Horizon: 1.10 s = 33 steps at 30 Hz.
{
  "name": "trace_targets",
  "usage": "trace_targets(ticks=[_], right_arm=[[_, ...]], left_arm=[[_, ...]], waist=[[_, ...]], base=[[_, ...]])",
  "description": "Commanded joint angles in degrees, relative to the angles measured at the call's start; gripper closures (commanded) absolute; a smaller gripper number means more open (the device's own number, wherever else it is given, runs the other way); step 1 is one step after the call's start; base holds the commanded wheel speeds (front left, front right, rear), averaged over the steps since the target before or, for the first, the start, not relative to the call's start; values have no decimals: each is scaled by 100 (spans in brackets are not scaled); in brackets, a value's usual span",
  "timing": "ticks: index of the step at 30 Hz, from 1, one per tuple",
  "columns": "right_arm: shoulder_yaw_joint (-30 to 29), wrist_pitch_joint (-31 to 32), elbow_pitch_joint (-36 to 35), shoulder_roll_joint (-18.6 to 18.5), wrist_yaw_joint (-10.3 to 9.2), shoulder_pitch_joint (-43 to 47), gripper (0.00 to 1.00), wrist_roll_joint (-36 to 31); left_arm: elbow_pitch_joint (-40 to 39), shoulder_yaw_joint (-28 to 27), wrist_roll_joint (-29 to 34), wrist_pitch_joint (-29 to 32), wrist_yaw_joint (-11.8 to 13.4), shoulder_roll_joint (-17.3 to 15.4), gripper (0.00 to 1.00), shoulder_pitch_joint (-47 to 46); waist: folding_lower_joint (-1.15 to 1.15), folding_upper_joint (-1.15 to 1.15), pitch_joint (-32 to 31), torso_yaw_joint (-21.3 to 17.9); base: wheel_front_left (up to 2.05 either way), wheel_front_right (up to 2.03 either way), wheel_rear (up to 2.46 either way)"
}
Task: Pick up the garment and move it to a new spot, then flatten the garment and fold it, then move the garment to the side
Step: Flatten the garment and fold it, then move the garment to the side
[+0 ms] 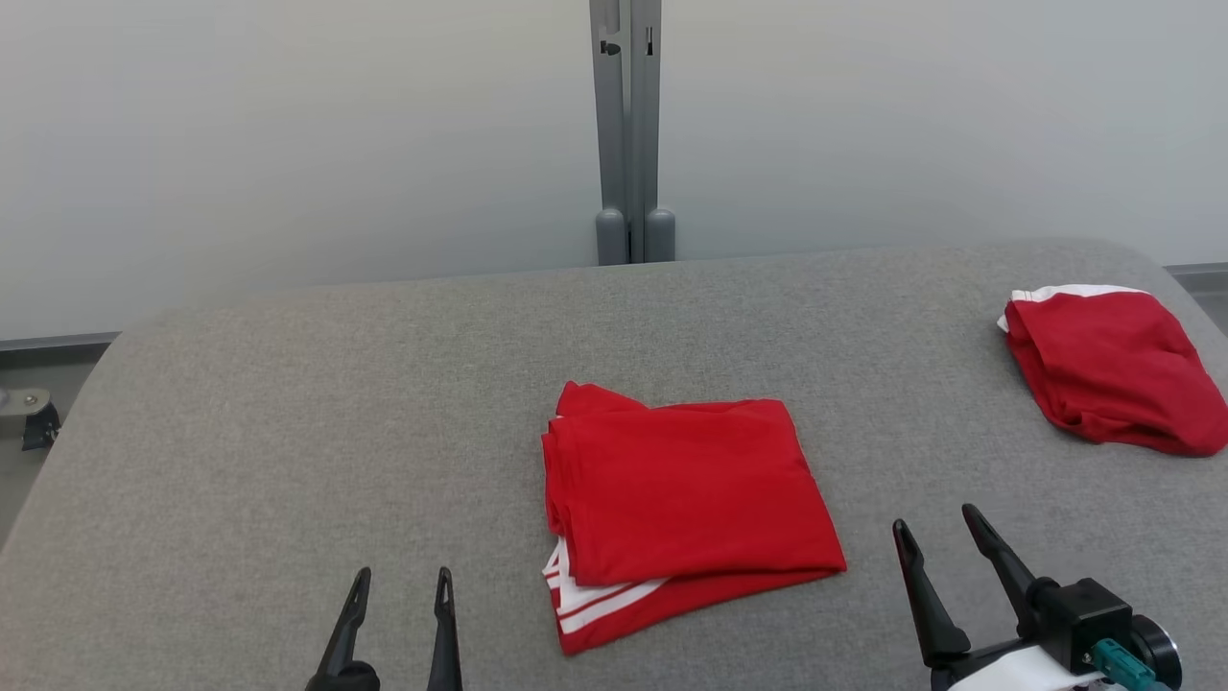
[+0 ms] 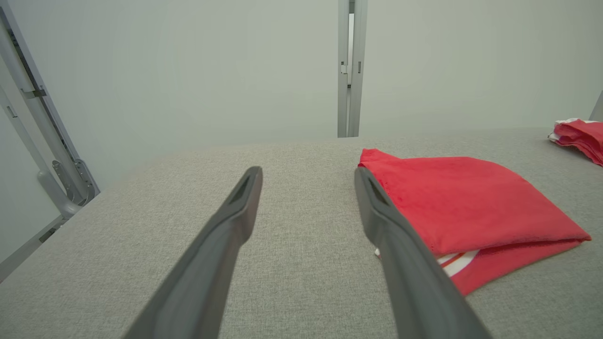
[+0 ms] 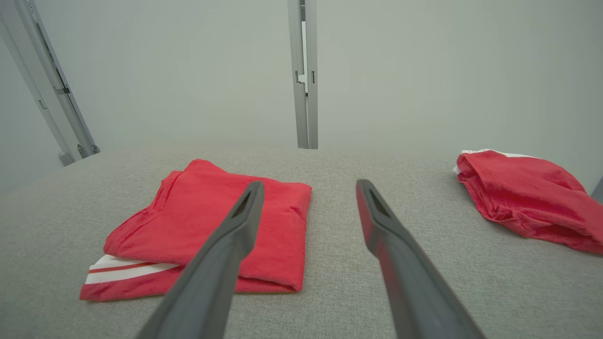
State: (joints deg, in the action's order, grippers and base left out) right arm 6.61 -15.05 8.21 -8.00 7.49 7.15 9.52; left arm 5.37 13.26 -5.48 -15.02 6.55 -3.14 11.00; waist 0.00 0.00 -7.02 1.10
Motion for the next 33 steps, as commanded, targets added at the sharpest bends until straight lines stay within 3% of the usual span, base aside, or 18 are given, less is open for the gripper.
trace_targets(ticks=[1,33], right_arm=[[17,-15,9,28,-1,113,0,-36],[84,-16,29,142,-1,129,0,36]], left_arm=[[-14,-21,57,-19,-16,2,0,84],[69,58,112,-20,-44,21,0,82]], waist=[[0,0,-22,7],[0,0,-124,-55]], base=[[0,0,0],[0,0,0]])
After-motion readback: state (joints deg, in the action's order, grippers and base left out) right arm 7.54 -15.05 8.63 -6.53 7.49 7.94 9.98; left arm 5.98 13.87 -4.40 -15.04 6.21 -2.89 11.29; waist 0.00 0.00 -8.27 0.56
